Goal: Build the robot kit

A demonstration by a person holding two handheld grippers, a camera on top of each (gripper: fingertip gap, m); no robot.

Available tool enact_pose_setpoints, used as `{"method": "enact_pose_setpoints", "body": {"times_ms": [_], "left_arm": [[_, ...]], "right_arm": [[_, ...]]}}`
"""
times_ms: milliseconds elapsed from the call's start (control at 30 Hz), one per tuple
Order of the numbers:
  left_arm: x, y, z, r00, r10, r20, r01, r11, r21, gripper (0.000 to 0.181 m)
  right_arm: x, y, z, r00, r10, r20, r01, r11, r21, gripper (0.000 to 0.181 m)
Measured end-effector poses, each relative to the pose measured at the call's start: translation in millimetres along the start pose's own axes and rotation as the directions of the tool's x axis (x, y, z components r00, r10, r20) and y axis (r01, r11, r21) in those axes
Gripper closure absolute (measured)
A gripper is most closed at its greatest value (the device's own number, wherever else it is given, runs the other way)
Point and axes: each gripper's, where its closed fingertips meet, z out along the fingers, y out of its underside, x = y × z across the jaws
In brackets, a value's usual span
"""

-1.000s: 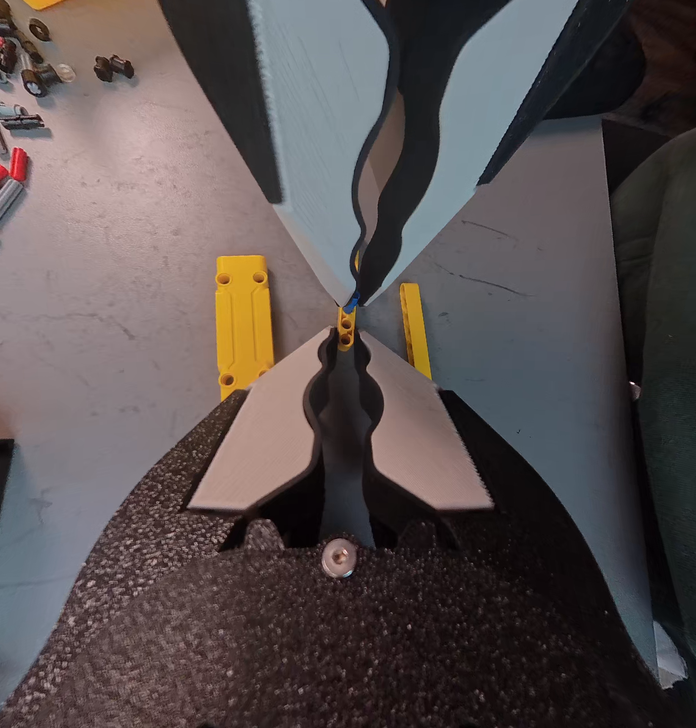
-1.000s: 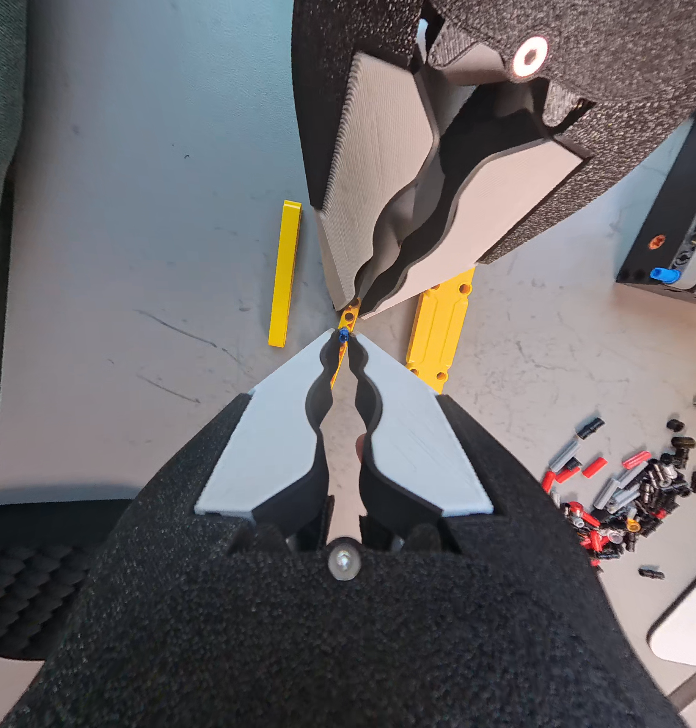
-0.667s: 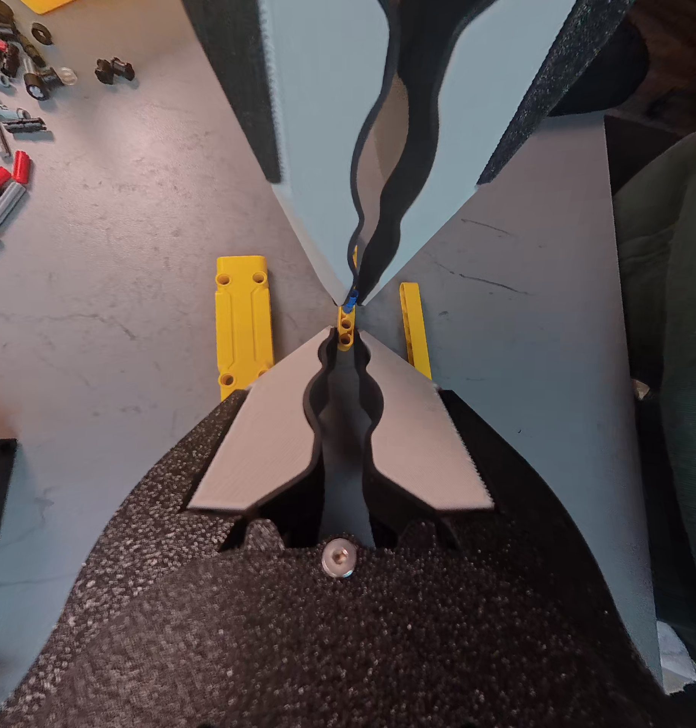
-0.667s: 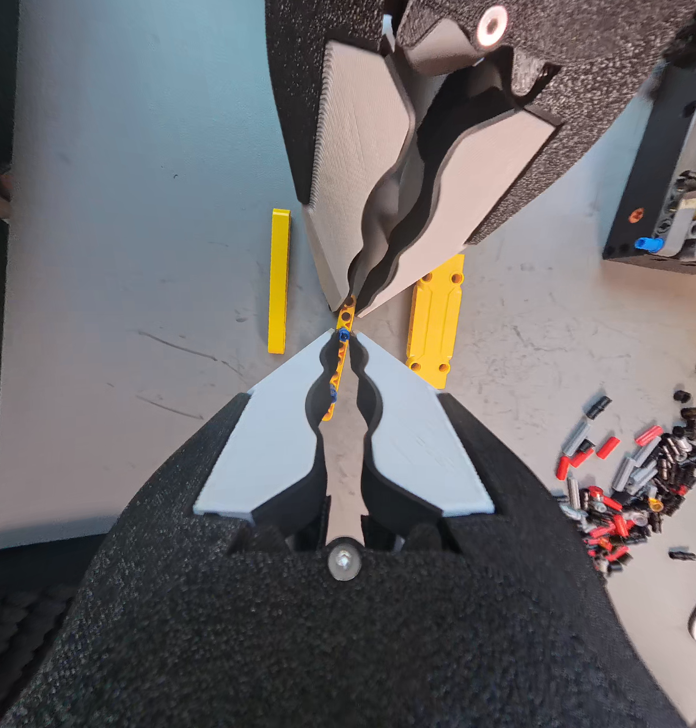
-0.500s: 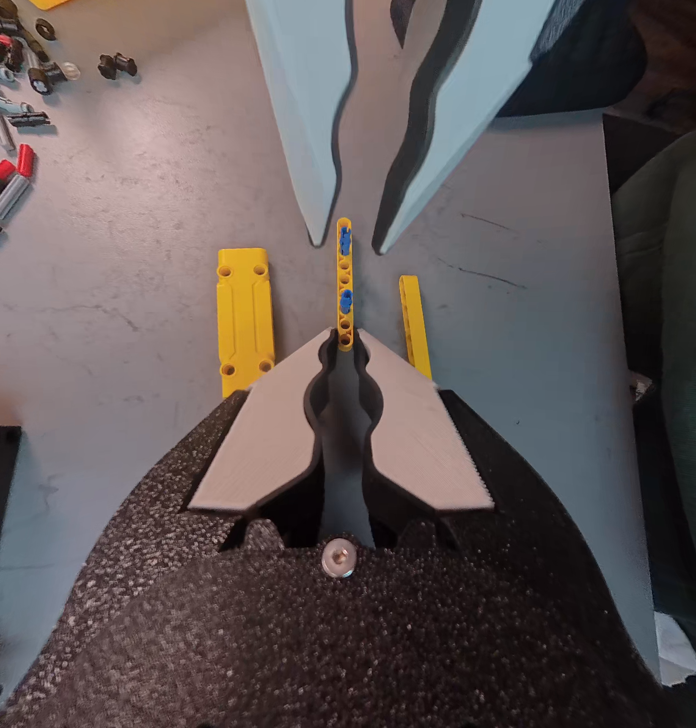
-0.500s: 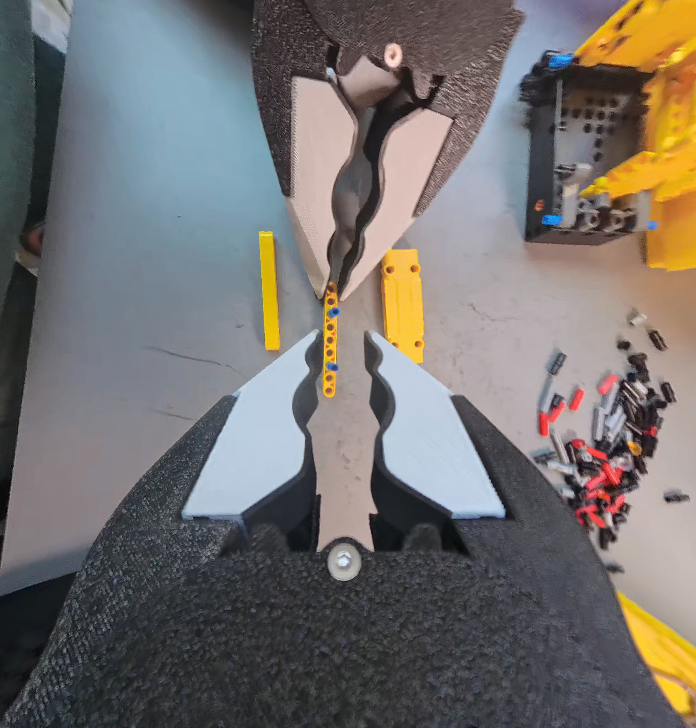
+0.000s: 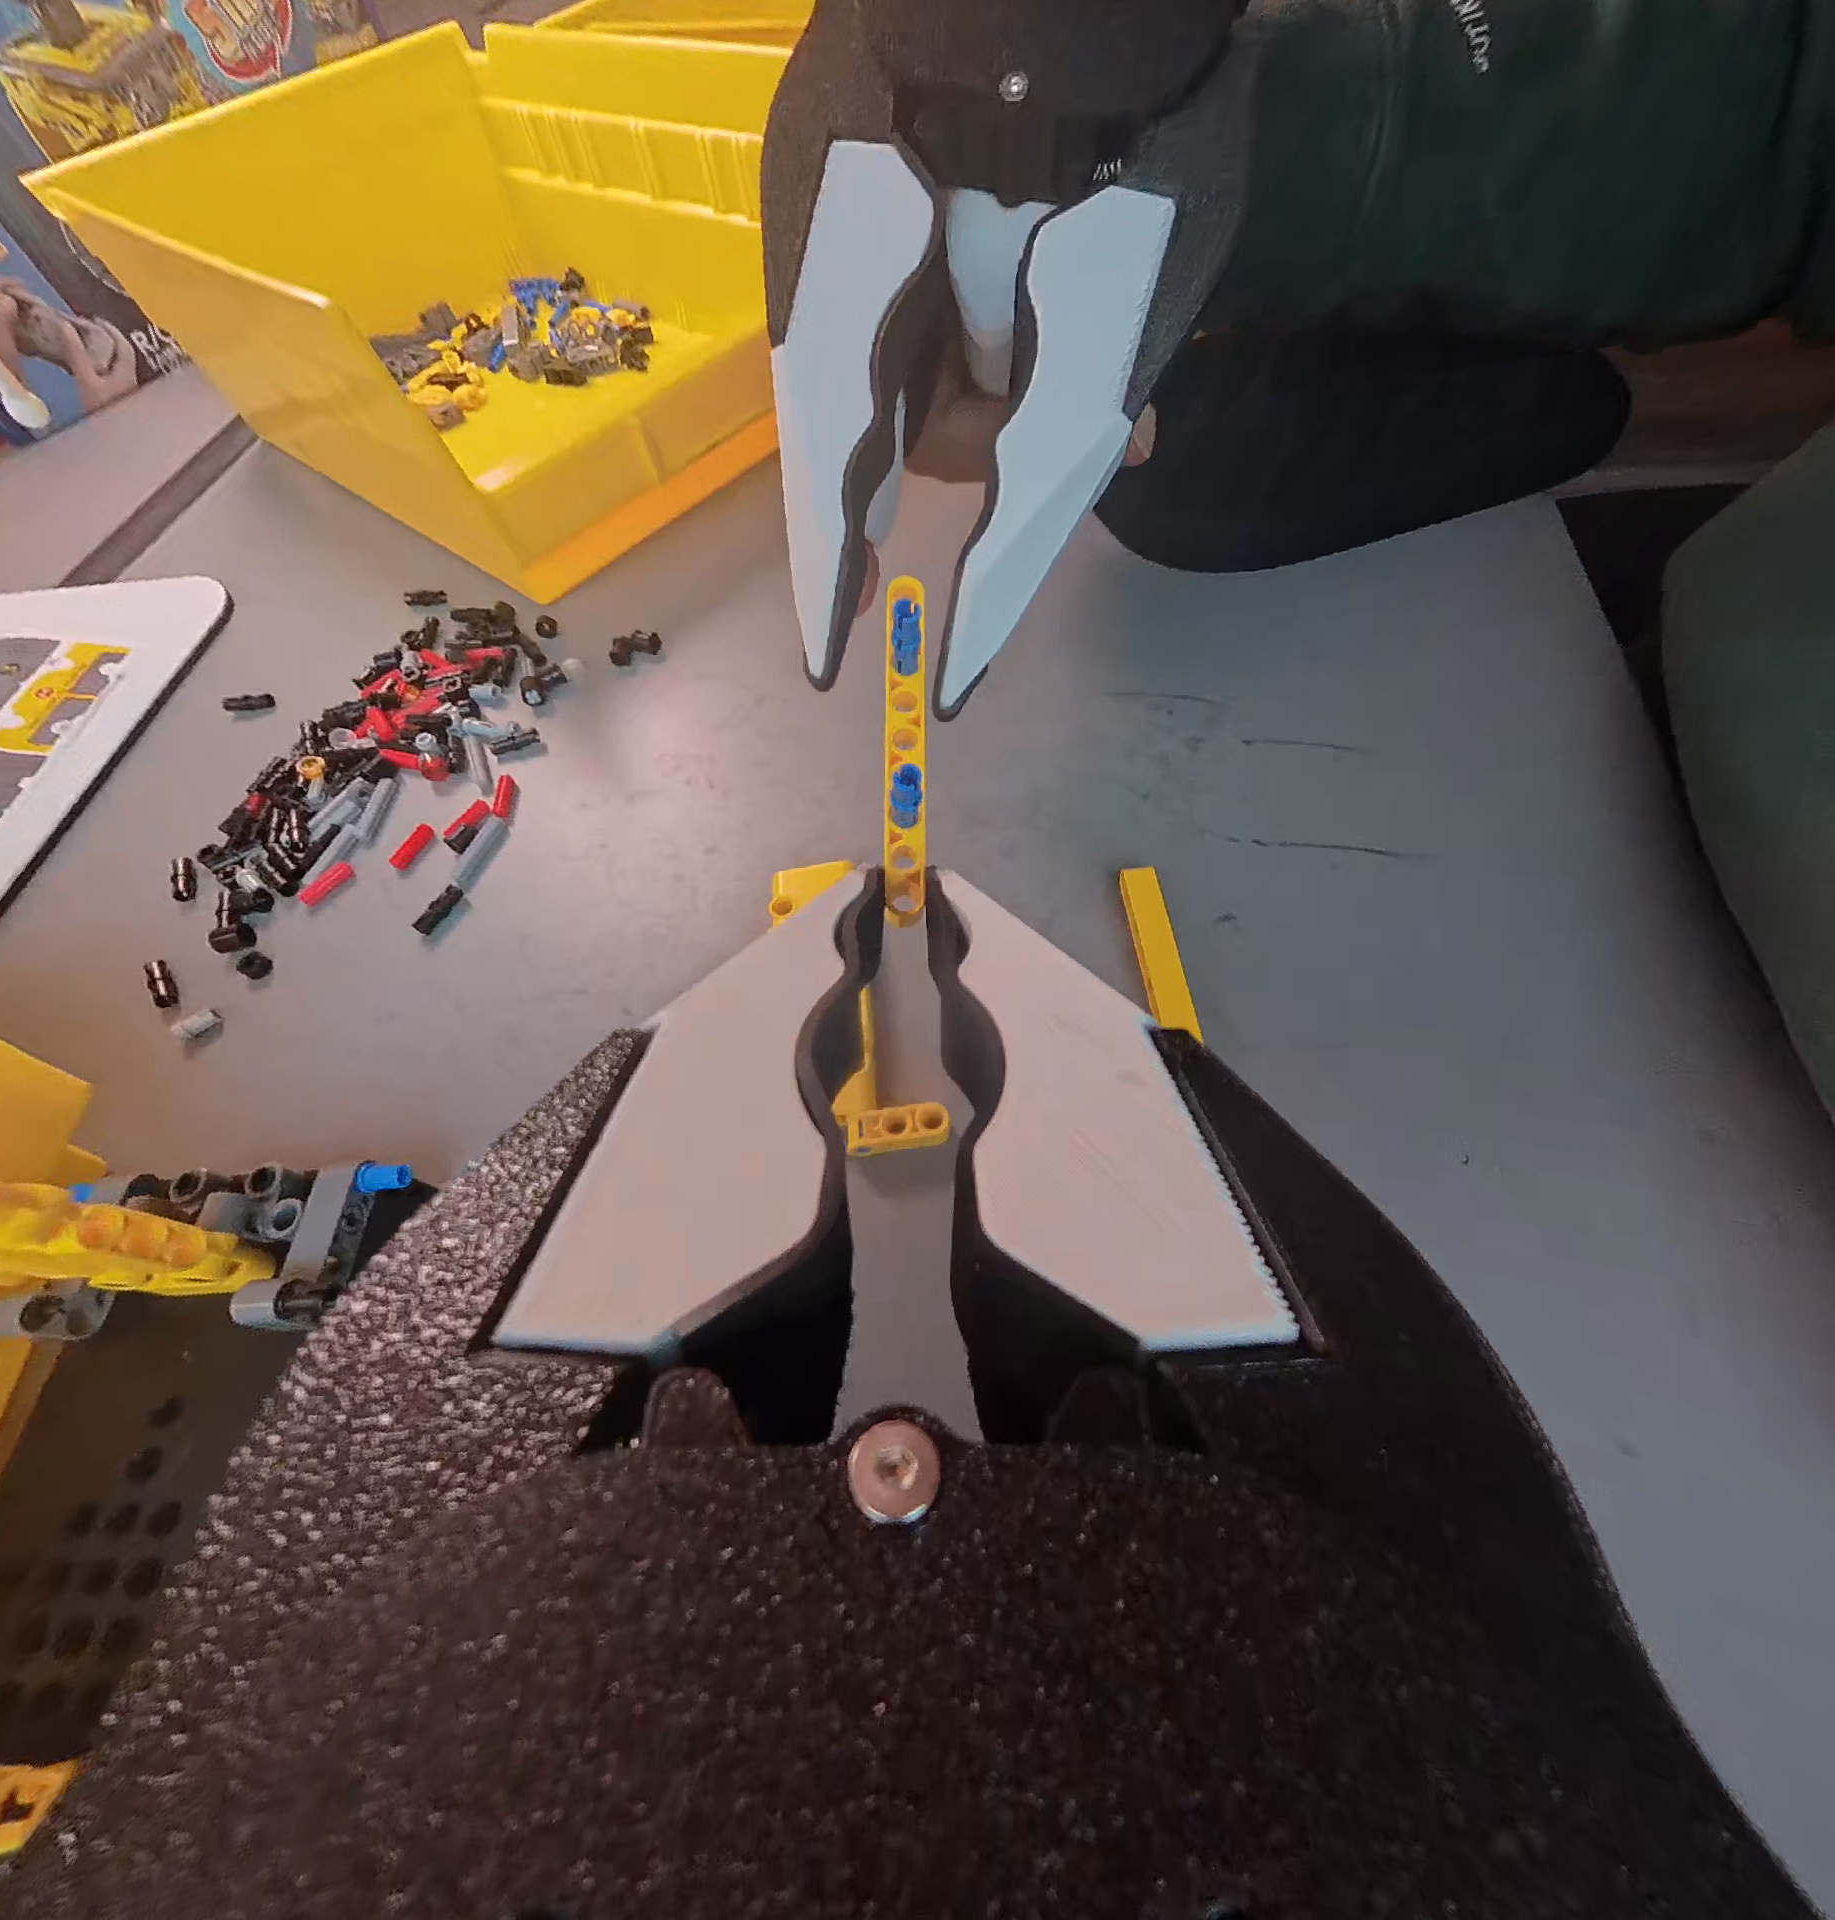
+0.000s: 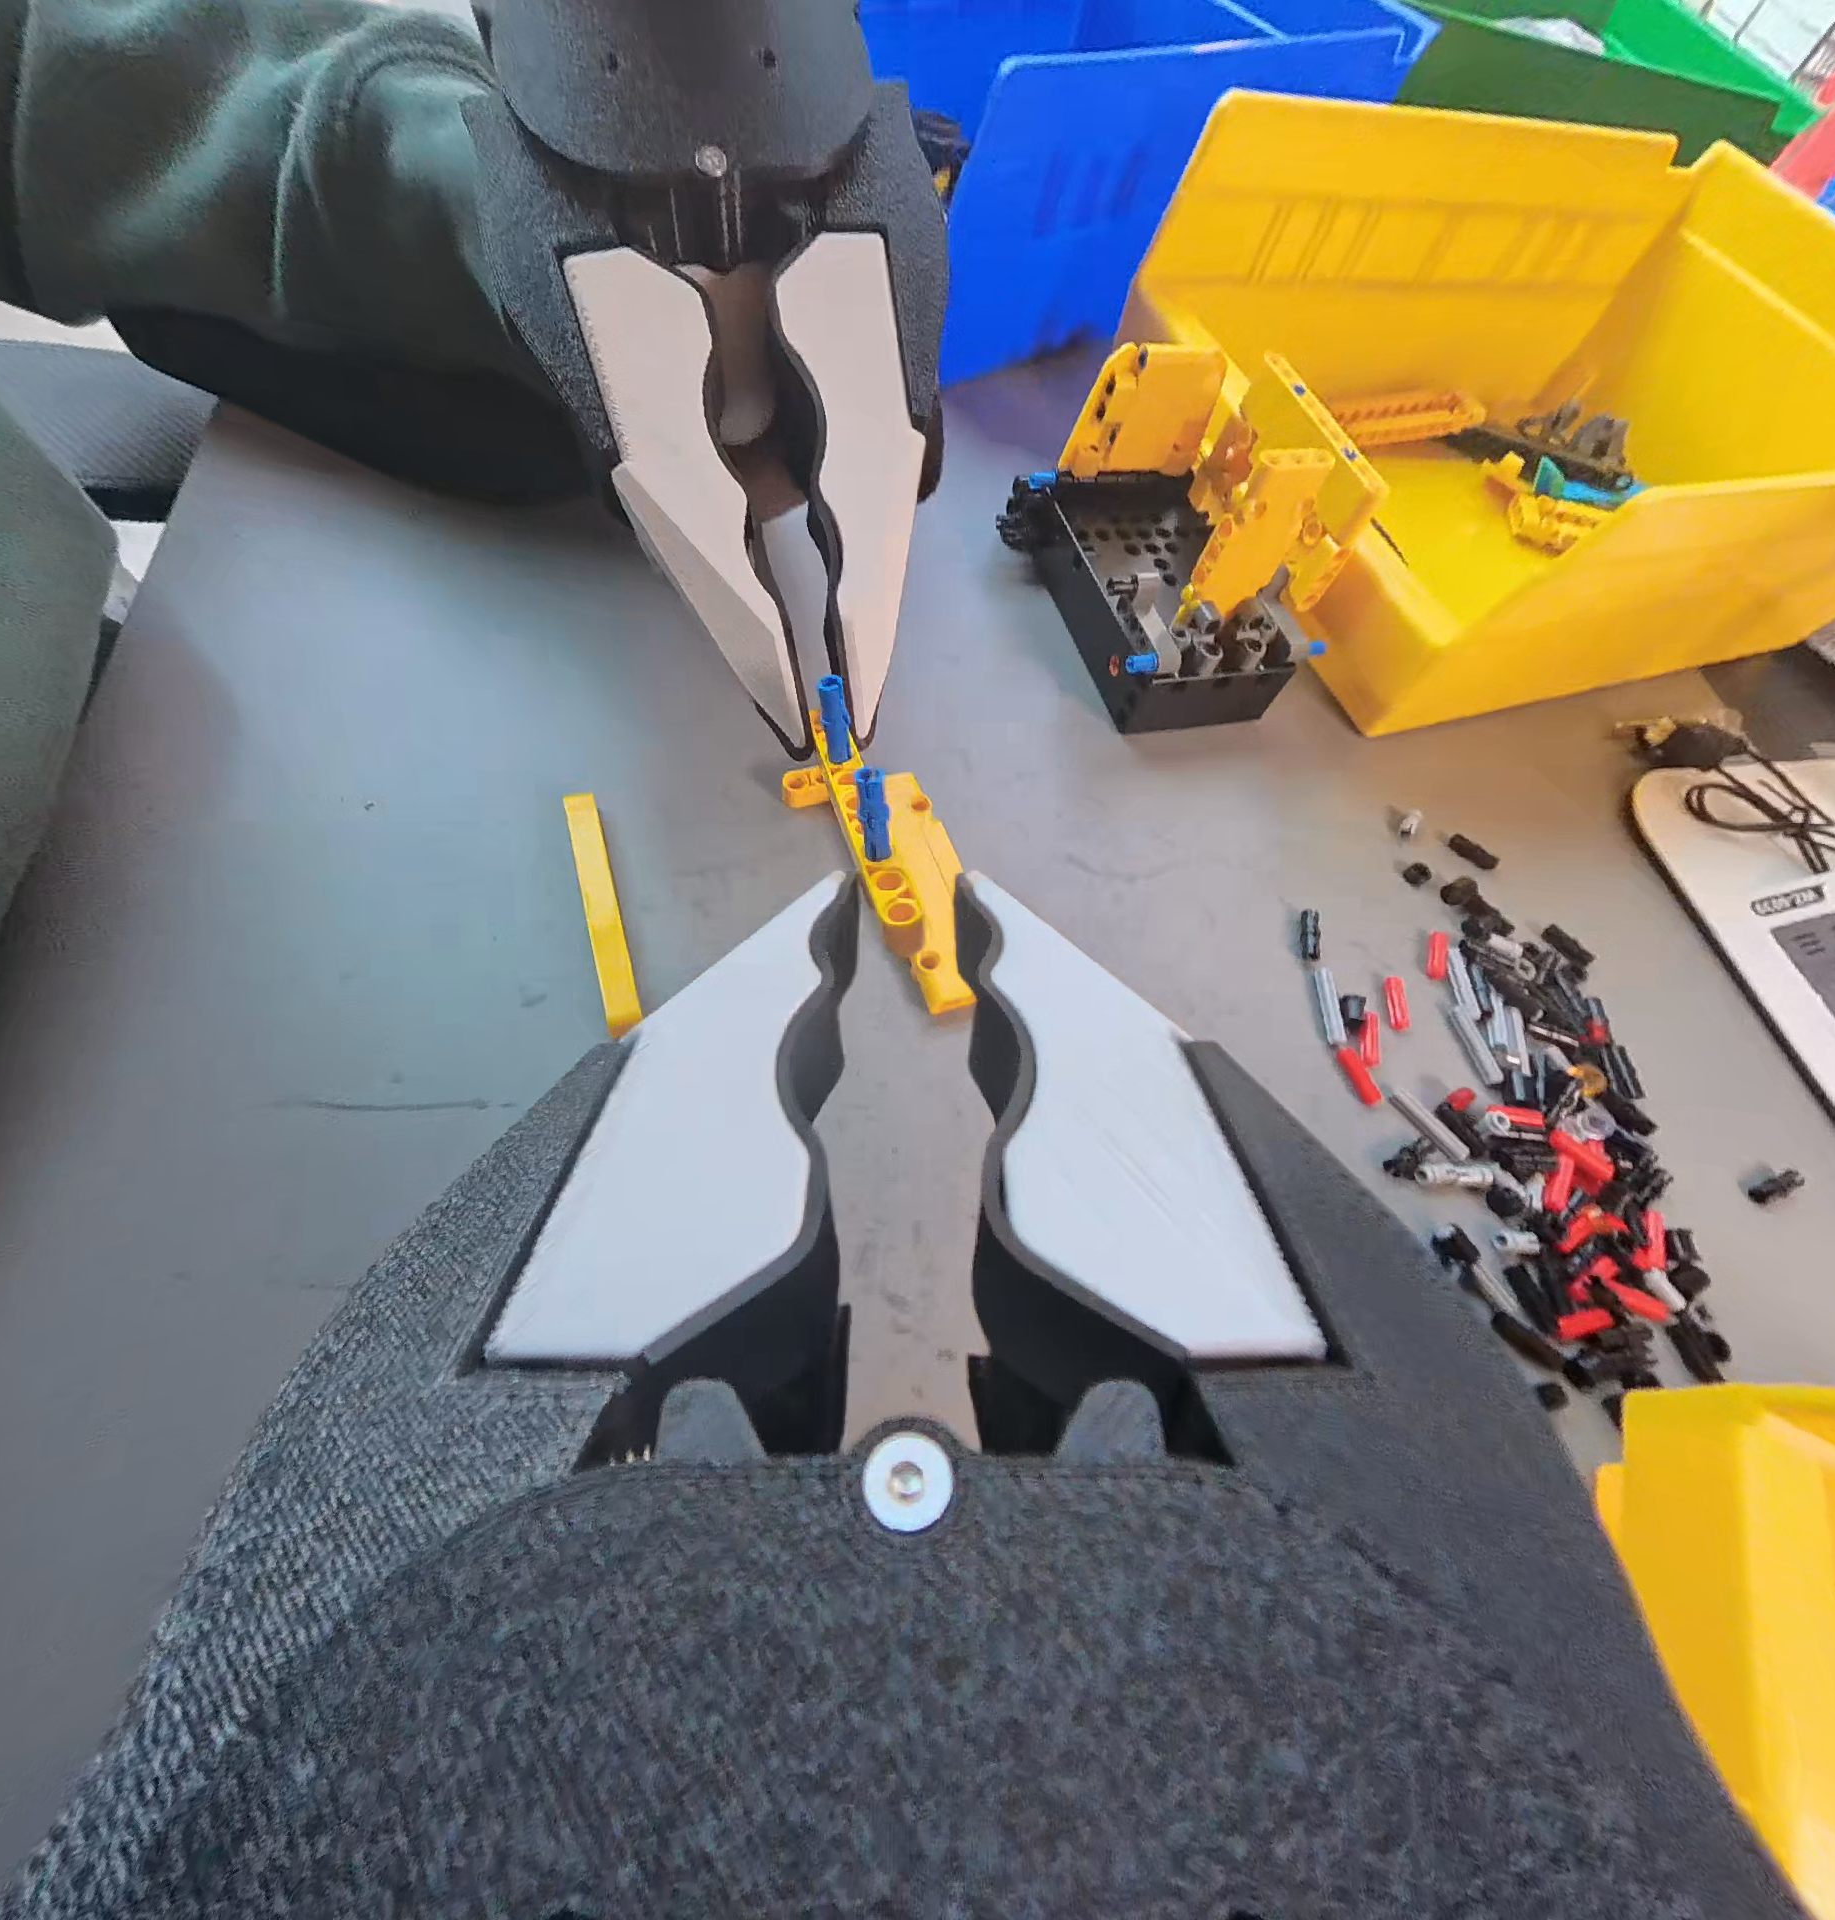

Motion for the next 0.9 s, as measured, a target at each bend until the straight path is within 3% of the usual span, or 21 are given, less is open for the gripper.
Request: {"method": "enact_pose_setpoints", "body": {"times_ms": [133, 333, 433, 600, 733, 900], "left_arm": [[-3.6, 0.1, -2.9, 1.0, -0.006, 0.011, 0.006, 1.0, 0.011, 0.174], [8.8, -16.8, -13.0, 0.976, -0.131, -0.171, 0.152, 0.981, 0.12, 0.167], [16.1, -36.8, -26.6, 0.91, -0.24, -0.337, 0.321, 0.924, 0.208, 0.154], [25.7, -57.7, -37.7, 0.751, -0.359, -0.554, 0.547, 0.808, 0.218, 0.15], [36.8, -61.3, -30.8, 0.671, -0.393, -0.629, 0.605, 0.78, 0.158, 0.151], [44.5, -57.6, -26.6, 0.645, -0.415, -0.642, 0.612, 0.784, 0.108, 0.161]], "right_arm": [[-8.4, -6.9, 1.7, 0.994, -0.048, 0.098, 0.045, 0.998, 0.032, 0.175], [-18.3, -22.0, -10.6, 0.974, -0.125, 0.189, 0.117, 0.992, 0.054, 0.175], [-24.9, -29.3, -19.7, 0.954, -0.168, 0.25, 0.168, 0.986, 0.024, 0.174], [-37.7, -39.4, -31.3, 0.888, -0.275, 0.369, 0.321, 0.944, -0.068, 0.174], [-44.5, -50.9, -32.1, 0.836, -0.358, 0.417, 0.438, 0.892, -0.112, 0.174], [-48.8, -59.3, -24.0, 0.806, -0.422, 0.415, 0.509, 0.852, -0.122, 0.174]]}}
